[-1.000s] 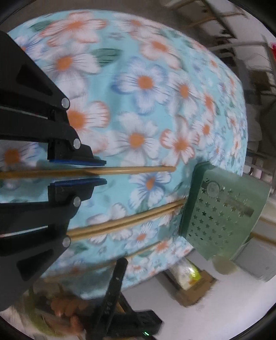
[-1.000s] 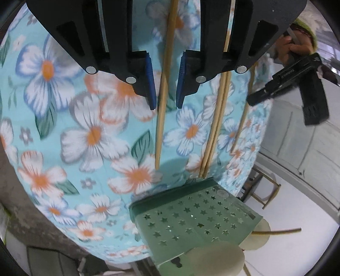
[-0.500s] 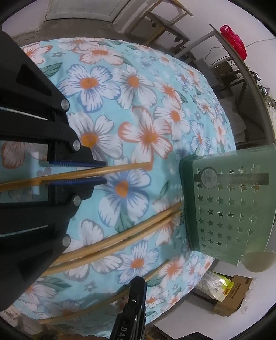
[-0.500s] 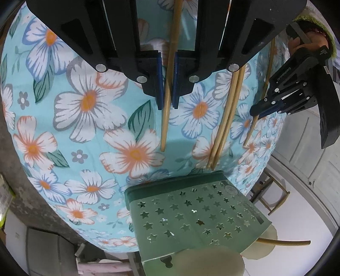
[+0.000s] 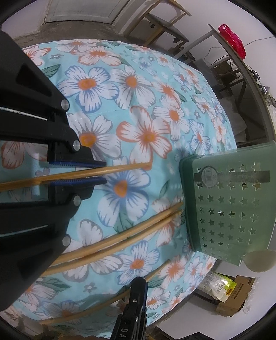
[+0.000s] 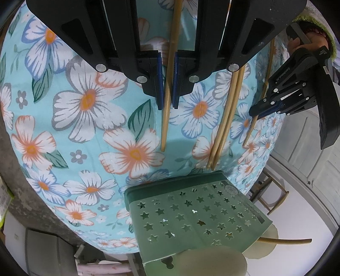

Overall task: Organize utensils
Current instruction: 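Lift the left gripper's chopstick toward the green holder while the right gripper holds its chopstick, then lower the chopstick into the green holder and open the left gripper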

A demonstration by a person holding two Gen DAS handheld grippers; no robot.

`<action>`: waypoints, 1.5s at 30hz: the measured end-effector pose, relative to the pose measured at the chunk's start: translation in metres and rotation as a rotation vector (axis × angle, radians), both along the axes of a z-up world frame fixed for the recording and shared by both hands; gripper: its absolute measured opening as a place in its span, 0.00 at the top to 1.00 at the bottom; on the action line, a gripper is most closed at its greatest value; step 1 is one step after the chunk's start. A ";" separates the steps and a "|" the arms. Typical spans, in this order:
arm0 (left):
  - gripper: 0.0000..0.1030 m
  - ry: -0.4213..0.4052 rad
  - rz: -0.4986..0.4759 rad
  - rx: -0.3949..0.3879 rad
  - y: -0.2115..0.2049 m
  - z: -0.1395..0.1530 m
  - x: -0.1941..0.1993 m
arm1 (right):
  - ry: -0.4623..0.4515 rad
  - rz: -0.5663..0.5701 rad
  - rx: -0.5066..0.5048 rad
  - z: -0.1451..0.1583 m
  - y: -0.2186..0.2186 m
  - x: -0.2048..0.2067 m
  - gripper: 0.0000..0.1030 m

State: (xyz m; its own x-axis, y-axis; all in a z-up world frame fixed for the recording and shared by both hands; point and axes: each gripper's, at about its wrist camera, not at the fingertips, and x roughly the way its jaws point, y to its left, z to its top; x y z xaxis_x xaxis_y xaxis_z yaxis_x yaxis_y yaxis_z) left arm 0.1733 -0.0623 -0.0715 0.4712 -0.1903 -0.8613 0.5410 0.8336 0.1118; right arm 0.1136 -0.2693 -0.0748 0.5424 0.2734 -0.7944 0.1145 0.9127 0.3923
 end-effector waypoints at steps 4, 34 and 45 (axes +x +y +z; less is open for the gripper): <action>0.91 0.019 -0.007 -0.014 -0.001 0.000 0.007 | -0.001 0.001 -0.002 0.000 0.004 0.001 0.94; 0.94 -0.053 -0.079 -0.616 0.045 0.186 0.020 | -0.009 0.012 0.047 -0.001 -0.006 0.000 0.94; 0.95 -0.369 -0.146 -0.759 0.024 0.278 0.023 | -0.008 0.012 0.050 -0.001 -0.007 -0.001 0.94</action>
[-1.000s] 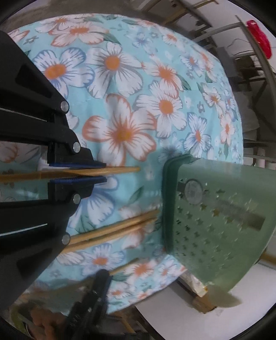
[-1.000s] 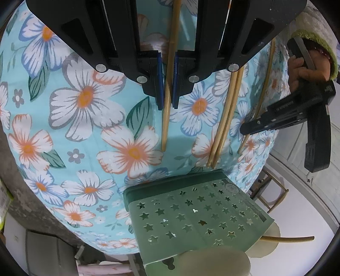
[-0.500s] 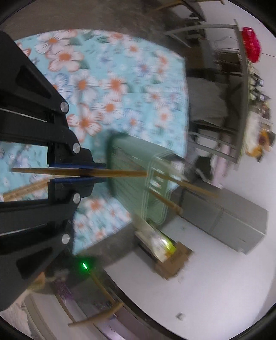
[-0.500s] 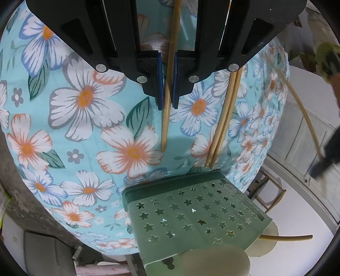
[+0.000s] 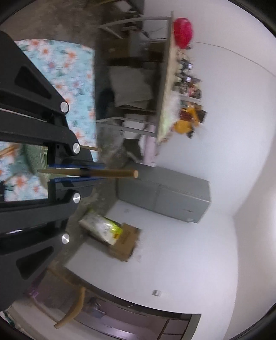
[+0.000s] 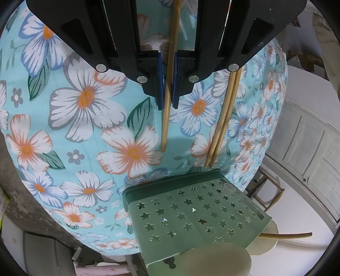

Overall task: Organize utensils
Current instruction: 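Lower the chopstick into the green holder and open the left gripper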

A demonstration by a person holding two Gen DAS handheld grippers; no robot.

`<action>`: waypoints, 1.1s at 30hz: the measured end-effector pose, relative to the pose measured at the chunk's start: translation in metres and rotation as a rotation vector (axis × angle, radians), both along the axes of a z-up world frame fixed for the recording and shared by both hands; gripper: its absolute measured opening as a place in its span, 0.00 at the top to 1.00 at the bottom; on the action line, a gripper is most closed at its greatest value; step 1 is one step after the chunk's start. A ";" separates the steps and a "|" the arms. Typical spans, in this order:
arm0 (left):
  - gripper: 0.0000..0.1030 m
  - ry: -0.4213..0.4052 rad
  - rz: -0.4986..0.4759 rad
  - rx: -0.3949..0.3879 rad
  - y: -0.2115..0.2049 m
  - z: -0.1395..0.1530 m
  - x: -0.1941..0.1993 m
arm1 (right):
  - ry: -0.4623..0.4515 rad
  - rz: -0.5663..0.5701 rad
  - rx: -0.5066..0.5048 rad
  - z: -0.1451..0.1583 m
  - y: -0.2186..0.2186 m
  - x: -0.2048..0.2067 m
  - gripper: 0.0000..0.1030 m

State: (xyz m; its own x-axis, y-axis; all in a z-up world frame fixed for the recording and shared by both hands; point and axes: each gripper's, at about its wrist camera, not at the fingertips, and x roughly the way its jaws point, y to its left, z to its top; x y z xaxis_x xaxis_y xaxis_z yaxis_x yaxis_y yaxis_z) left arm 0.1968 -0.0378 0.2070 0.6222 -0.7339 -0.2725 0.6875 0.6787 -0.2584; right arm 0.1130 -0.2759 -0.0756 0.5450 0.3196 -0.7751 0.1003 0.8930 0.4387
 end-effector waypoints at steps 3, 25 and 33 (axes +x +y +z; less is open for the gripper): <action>0.95 -0.039 0.022 0.007 -0.011 0.002 0.007 | 0.000 0.000 0.002 0.001 0.000 -0.001 0.94; 0.89 -0.034 0.082 0.044 -0.049 -0.086 0.052 | -0.002 0.017 -0.033 0.009 0.002 0.006 0.91; 0.87 -0.036 0.089 0.005 -0.018 -0.073 0.029 | -0.016 0.009 -0.069 0.009 0.004 0.026 0.95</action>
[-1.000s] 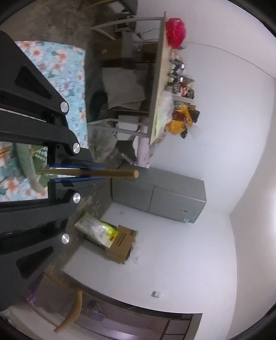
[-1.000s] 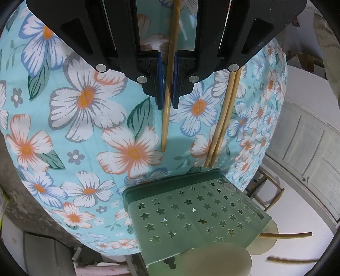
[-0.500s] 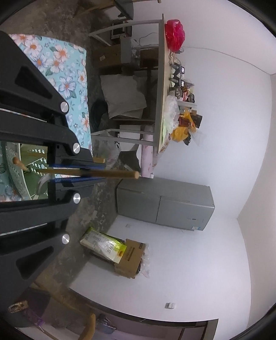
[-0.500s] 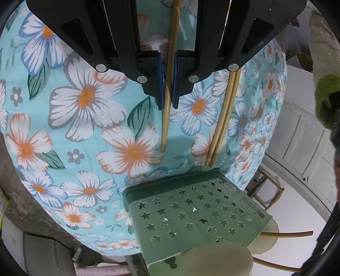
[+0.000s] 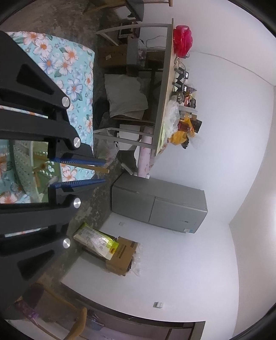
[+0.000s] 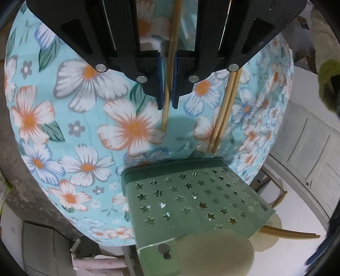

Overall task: Organize utensils
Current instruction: 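Lower the chopstick into the green holder and open the left gripper, then lift the right gripper's chopstick into the green holder and open it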

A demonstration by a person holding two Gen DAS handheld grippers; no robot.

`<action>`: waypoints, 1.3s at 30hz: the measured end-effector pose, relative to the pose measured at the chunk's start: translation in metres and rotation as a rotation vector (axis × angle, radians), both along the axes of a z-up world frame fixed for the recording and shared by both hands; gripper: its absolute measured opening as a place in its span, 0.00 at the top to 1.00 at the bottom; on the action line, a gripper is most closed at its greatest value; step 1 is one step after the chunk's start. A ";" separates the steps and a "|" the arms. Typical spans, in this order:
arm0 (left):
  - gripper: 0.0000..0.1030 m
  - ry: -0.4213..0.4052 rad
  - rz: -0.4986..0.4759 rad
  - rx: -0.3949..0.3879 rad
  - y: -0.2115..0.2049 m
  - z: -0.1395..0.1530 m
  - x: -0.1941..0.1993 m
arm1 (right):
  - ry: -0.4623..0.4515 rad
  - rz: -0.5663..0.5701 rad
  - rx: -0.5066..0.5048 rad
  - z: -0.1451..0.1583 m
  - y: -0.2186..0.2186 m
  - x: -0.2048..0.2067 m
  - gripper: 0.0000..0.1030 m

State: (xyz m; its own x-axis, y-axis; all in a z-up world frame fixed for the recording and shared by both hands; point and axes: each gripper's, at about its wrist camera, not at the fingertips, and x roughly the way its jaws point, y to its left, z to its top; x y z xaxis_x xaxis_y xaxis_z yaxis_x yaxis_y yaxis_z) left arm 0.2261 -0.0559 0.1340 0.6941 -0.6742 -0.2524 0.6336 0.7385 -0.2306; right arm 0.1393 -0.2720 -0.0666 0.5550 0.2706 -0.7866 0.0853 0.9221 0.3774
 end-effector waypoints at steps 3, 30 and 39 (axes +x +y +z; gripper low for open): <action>0.85 0.016 -0.002 0.010 0.014 -0.004 -0.014 | -0.008 0.003 -0.006 0.001 0.001 0.002 0.95; 0.80 0.440 0.085 0.224 0.065 -0.157 -0.064 | -0.845 0.128 -0.190 0.239 0.013 -0.044 0.96; 0.80 0.447 0.107 0.205 0.076 -0.157 -0.060 | -0.942 0.214 -0.319 0.254 0.034 0.007 0.96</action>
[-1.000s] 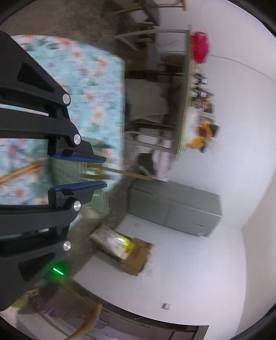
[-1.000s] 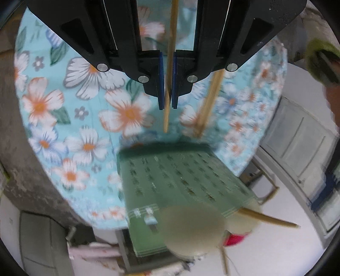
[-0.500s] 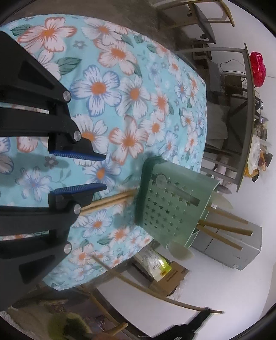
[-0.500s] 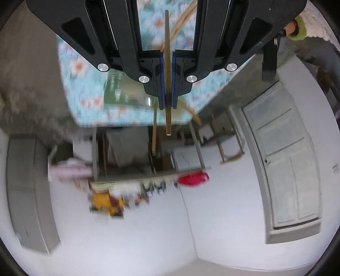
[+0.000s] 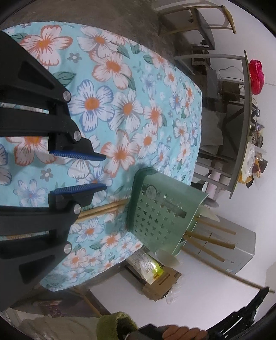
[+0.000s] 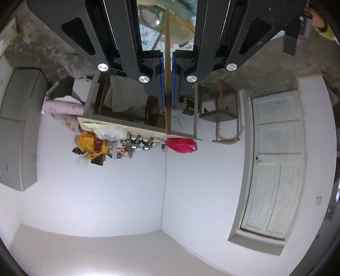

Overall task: Organize utensils
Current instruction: 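Lift the right gripper's chopstick into the green holder and open it, then move both grippers back down to the remaining chopsticks on the bed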

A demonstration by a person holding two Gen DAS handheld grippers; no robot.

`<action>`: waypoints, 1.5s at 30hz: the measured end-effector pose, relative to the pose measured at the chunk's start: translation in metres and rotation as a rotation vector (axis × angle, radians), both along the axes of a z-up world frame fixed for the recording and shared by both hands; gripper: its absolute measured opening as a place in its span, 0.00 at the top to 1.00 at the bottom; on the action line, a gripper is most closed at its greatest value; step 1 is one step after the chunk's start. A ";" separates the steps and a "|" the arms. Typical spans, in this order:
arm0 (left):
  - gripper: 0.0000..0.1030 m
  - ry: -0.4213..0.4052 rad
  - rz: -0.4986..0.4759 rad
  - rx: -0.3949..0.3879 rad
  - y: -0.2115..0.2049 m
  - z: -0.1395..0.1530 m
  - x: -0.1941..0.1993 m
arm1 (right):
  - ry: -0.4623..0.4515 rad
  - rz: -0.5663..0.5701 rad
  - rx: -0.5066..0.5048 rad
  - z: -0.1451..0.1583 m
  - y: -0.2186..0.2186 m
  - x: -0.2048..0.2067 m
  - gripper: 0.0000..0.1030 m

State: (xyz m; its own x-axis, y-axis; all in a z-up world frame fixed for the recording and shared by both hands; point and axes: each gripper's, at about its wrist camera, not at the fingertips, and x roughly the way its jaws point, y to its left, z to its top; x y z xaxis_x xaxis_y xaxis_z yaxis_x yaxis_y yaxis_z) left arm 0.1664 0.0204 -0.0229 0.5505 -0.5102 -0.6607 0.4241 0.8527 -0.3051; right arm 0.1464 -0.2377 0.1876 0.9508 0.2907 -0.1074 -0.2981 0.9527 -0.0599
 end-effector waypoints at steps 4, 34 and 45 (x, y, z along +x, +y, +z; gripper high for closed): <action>0.80 0.002 0.018 -0.004 0.005 -0.001 0.002 | -0.017 0.004 -0.077 -0.012 0.013 0.014 0.96; 0.80 0.010 -0.007 -0.020 0.002 -0.004 0.004 | 0.416 -0.028 0.374 -0.108 -0.061 -0.069 0.54; 0.77 0.088 -0.085 0.033 -0.012 -0.021 -0.003 | 1.073 0.068 0.618 -0.266 0.014 -0.050 0.79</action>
